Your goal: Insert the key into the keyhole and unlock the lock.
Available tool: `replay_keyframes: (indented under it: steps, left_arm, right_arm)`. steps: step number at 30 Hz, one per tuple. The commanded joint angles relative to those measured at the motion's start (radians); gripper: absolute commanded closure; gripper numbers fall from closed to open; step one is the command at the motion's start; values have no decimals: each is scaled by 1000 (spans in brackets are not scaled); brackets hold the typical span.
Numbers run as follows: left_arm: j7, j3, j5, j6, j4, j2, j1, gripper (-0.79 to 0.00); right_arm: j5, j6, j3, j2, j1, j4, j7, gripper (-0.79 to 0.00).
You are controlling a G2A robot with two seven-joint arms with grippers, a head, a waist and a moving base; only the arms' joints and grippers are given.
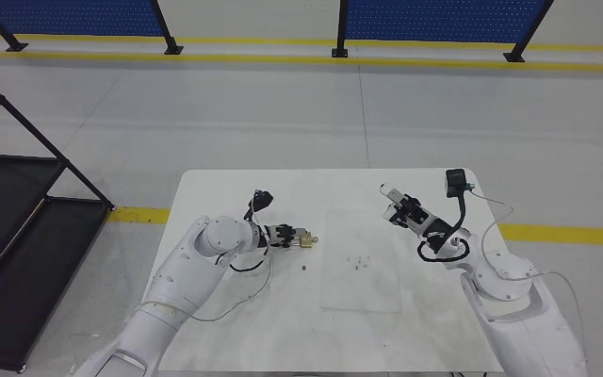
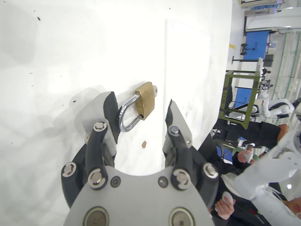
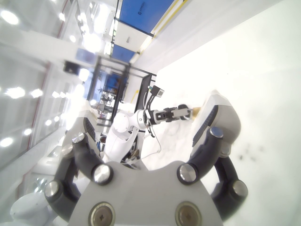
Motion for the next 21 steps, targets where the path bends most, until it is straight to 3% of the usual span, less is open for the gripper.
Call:
replay_keyframes:
  steps: [1,7,13,21]
  left_arm:
    - [2,-8,-4,-3,-6,2,1,-785]
    - [32,-67,-33,-26,-77,15,32,-785]
    - [74,-214,-218,-135,-190,32,111,-785]
    - [130,-396,-310,-218,-368,57,242,-785]
  right_arm:
    - [0,0,0,0,0,0,0,-785]
    - [0,0,0,0,0,0,0,-785]
    - [0,0,0,0,0,0,0,-785]
    - [0,0,0,0,0,0,0,-785]
